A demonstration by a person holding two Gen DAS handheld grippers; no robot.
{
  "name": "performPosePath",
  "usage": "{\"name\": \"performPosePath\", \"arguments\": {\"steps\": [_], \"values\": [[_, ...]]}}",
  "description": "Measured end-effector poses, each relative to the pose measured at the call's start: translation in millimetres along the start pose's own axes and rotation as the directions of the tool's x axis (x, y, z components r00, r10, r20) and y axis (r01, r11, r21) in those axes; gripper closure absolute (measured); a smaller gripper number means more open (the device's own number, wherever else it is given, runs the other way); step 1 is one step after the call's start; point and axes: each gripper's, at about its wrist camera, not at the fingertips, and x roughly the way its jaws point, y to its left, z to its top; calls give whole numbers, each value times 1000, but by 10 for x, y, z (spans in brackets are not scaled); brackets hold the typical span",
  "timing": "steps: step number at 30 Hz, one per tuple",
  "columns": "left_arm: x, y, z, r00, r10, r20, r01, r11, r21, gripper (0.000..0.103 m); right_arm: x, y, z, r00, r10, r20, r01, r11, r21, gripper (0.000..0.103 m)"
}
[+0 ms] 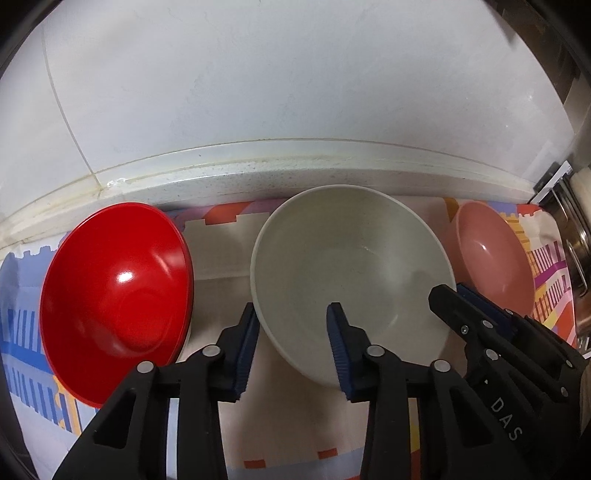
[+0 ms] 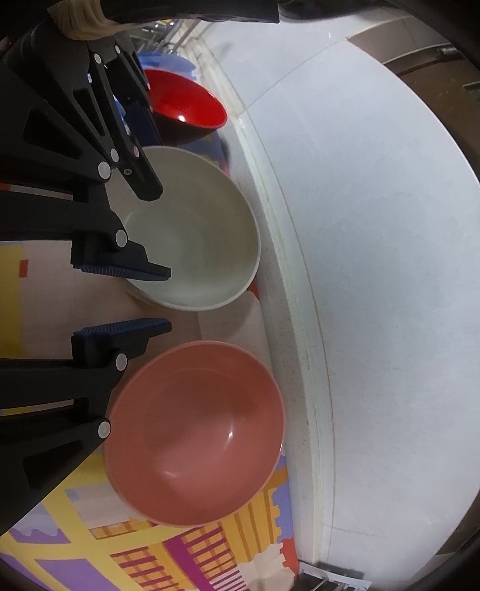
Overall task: Organize plates and bowls
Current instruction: 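Close both grippers on the white bowl rim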
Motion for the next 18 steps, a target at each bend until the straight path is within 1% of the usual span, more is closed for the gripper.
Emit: {"name": "performPosePath", "arguments": {"steps": [3, 7, 13, 16, 18], "values": [[18, 21, 30, 1000, 7, 4, -7, 1000, 3, 71, 22, -11, 21, 1000, -1, -9, 1, 1000, -10, 87], [33, 15, 52, 1000, 27, 9, -27, 1000, 7, 81, 34, -7, 37, 1000, -17, -9, 17, 1000, -21, 88], [17, 27, 54, 999, 45, 24, -45, 999, 22, 83, 60, 15, 35, 999, -33, -6, 32, 999, -25, 89], [5, -29, 55, 997, 61, 38, -63, 997, 33, 84, 67, 20, 22, 999, -35, -7, 35, 999, -27, 89], [-17, -51, 48, 997, 61, 42, -62, 998, 33, 84, 73, 32, 15, 999, -33, -8, 33, 999, -25, 89]]}}
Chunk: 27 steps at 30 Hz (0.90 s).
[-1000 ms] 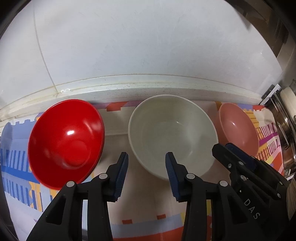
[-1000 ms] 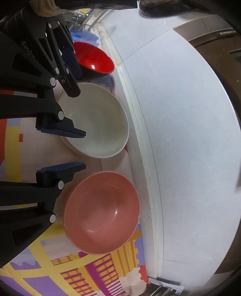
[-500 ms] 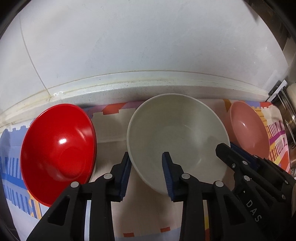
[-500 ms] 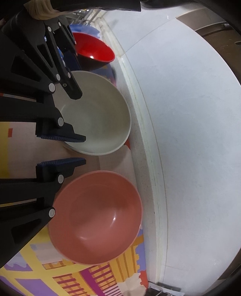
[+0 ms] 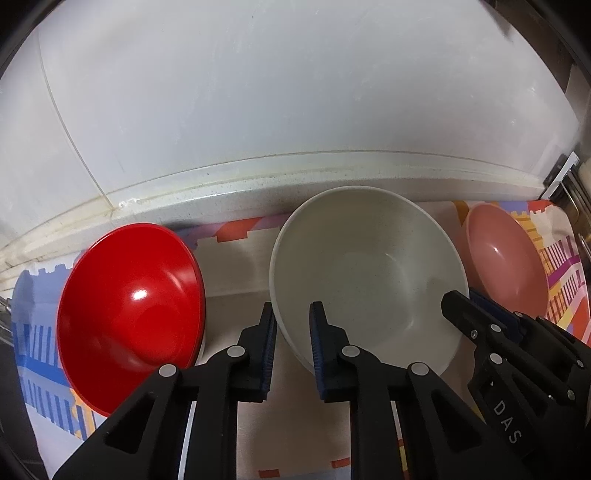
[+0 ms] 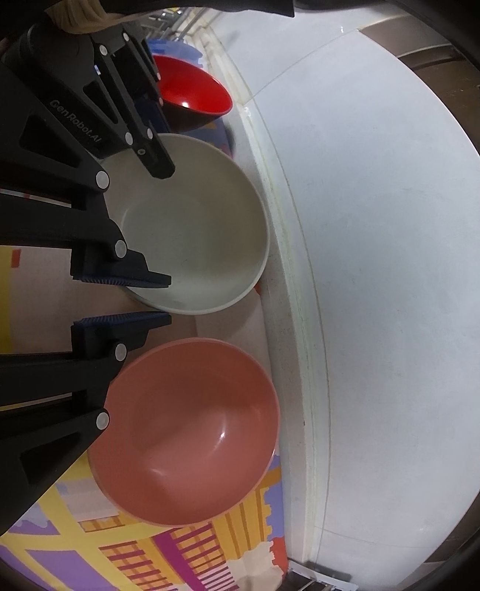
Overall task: Organize plates and bowls
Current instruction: 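Close both grippers on the white bowl rim, then lift the white bowl with both grippers and carry it toward the plates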
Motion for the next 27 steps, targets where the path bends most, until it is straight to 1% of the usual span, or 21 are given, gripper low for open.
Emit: {"name": "performPosePath", "arguments": {"steps": [6, 15, 23, 27], "values": [[-123, 40, -28, 1000, -14, 8, 14, 1000, -5, 84, -54, 45, 8, 1000, 0, 14, 0, 1000, 2, 89], [-445, 55, -121, 998, -48, 41, 49, 999, -12, 84, -438, 54, -76, 999, 0, 47, 0, 1000, -6, 89], [-886, -22, -438, 995, -75, 65, 75, 997, 2, 84, -852, 57, -258, 997, -12, 77, 14, 1000, -22, 89], [-1026, -72, -579, 994, -91, 67, 90, 996, 12, 84, -1070, 65, -403, 996, -23, 87, 26, 999, -30, 89]]}}
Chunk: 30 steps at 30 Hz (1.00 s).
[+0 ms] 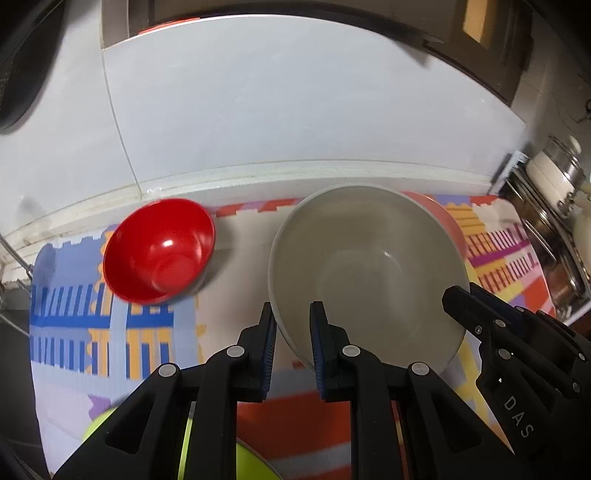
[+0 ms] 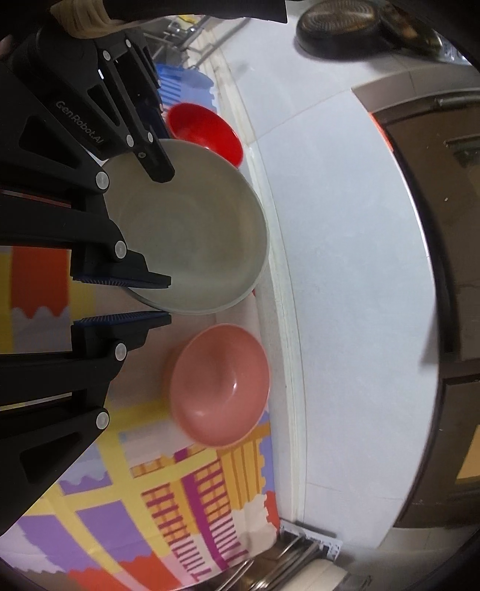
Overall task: Organize plates and bowls
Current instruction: 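Lift the white bowl with both grippers and carry it toward the plates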
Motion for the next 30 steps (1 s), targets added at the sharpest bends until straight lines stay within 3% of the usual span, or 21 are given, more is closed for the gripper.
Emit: {"name": "performPosePath", "arguments": {"steps": [17, 30], "values": [[-445, -287, -713, 998, -50, -36, 52, 996, 77, 83, -638, -46, -670, 998, -59, -24, 59, 998, 4, 89], [-495, -636, -1211, 988, -91, -124, 112, 979, 173, 83, -923, -268, -1239, 989, -117, -86, 123, 990, 67, 89]]}}
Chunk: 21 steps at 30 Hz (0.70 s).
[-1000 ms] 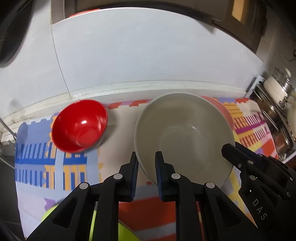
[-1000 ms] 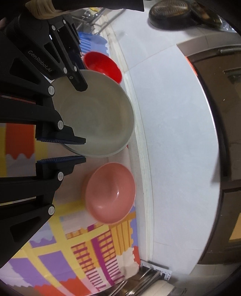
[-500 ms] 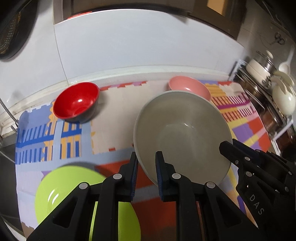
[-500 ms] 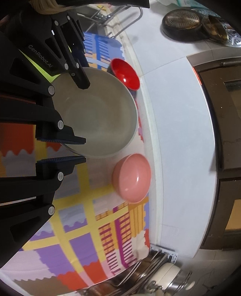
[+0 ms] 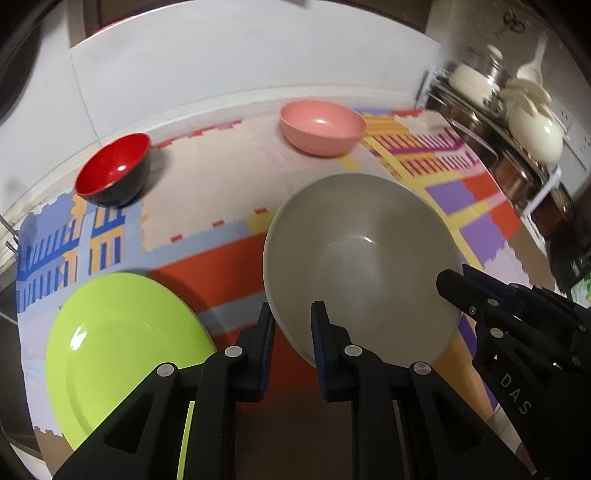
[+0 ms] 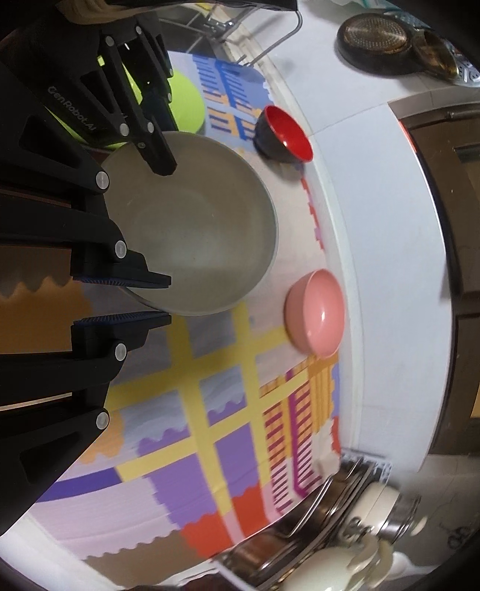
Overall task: Organize plates and bowls
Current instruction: 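Lift the white bowl with both grippers and carry it toward the plates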
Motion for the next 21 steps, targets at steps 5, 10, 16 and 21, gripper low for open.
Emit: {"name": "performPosePath", "arguments": {"steps": [5, 10, 16, 21], "values": [[70, -133, -86, 999, -11, -32, 12, 999, 34, 83, -24, -123, -162, 1000, -19, -19, 19, 999, 26, 89], [158, -208, -144, 998, -22, -65, 25, 999, 46, 82, 5, -223, -276, 999, -29, -46, 31, 998, 46, 89], [240, -244, -184, 995, -21, -95, 26, 998, 52, 82, 40, -260, -324, 997, -38, -65, 41, 998, 46, 89], [293, -243, -187, 993, -27, -113, 32, 999, 45, 82, 83, -275, -334, 996, -38, -81, 41, 998, 44, 89]]}}
